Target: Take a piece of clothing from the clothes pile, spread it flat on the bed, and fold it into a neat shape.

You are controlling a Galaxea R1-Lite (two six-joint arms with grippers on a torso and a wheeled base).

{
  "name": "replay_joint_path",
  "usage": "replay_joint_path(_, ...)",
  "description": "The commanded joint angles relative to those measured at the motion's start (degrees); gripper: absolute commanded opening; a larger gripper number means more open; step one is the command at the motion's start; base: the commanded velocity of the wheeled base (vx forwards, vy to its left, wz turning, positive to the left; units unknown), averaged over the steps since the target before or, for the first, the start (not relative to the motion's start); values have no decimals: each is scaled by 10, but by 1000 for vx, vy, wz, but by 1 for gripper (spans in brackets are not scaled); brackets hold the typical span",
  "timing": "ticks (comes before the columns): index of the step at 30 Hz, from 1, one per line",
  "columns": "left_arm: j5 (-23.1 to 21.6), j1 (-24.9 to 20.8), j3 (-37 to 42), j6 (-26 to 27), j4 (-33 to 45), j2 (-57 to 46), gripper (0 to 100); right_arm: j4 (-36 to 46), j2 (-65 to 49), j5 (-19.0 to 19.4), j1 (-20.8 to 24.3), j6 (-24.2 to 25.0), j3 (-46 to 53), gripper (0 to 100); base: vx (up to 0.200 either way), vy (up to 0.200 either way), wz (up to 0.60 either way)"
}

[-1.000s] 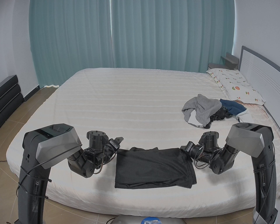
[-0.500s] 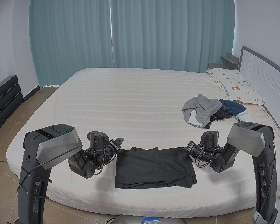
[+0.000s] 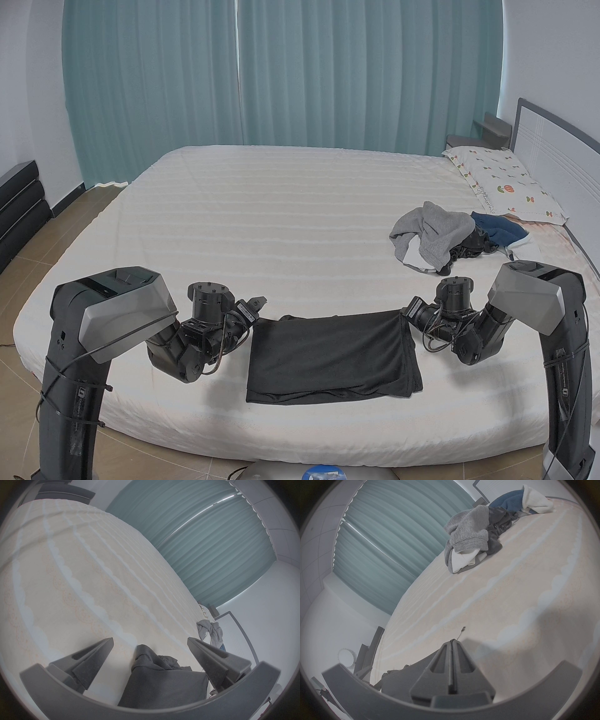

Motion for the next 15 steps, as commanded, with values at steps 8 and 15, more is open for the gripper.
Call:
replay_joint_path(8, -7, -1, -6, 13, 0, 3, 100, -8, 5, 1, -1, 2, -1, 0, 0, 0, 0)
replay_joint_path(15, -11, -15, -7, 36, -1, 8, 100, -9, 5, 1, -1, 3, 1, 0, 0, 0, 0)
